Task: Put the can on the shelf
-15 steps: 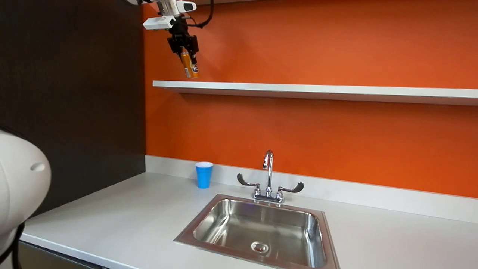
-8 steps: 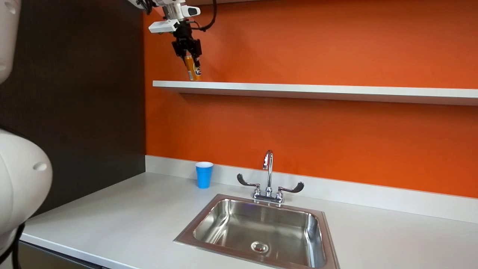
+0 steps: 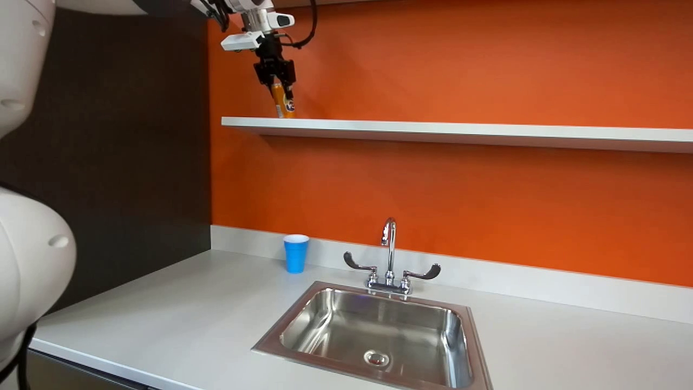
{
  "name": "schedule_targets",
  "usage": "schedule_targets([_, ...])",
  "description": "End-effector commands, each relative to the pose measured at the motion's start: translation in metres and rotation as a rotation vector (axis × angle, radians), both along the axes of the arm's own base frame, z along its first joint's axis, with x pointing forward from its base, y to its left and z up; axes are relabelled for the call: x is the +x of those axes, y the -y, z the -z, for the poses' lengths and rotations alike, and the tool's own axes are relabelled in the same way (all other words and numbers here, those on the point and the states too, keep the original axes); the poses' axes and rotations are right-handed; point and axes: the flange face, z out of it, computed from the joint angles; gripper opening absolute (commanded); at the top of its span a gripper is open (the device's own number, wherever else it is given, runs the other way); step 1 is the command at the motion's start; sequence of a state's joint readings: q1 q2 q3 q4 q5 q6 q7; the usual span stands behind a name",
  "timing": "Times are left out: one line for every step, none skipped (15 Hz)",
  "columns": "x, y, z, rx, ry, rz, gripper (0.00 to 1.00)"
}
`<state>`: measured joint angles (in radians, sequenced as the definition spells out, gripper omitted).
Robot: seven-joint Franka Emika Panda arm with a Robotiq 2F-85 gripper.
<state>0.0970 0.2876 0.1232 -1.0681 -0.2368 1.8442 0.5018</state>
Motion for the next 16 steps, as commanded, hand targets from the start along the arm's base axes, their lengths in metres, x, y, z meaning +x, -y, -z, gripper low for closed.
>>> schedule_targets([0.008, 0.000, -0.003, -0.011, -0.018, 0.037, 0.39])
schedule_targets([0.009, 0.001, -0.003, -0.011, -0.026, 0.039, 0.39])
schedule_targets([0.010, 0.001, -0.003, -0.010, -0.030, 0.043, 0.39])
schedule_targets([0.012, 0.001, -0.003, -0.011, -0.032, 0.047, 0.39])
schedule_targets([0.013, 0.001, -0.003, -0.011, -0.034, 0.049, 0.39])
schedule_targets([0.014, 0.001, -0.002, -0.012, -0.036, 0.053, 0.39])
schedule_targets([0.016, 0.002, -0.002, -0.012, -0.039, 0.062, 0.39])
schedule_targets([0.017, 0.002, -0.001, -0.012, -0.041, 0.069, 0.89])
schedule_targets([0.019, 0.003, 0.000, -0.009, -0.043, 0.077, 0.90])
schedule_targets([0.020, 0.003, 0.000, -0.007, -0.046, 0.083, 0.97])
schedule_targets([0.021, 0.004, 0.002, -0.006, -0.051, 0.087, 1.00])
schedule_targets([0.022, 0.004, 0.003, 0.000, -0.054, 0.092, 1.00])
schedule_targets([0.022, 0.005, 0.003, 0.001, -0.055, 0.097, 1.00])
schedule_targets([0.023, 0.006, 0.003, 0.003, -0.055, 0.102, 1.00])
schedule_targets([0.021, 0.007, 0.000, 0.007, -0.052, 0.105, 1.00])
schedule_targets([0.019, 0.008, -0.003, 0.010, -0.051, 0.105, 1.00])
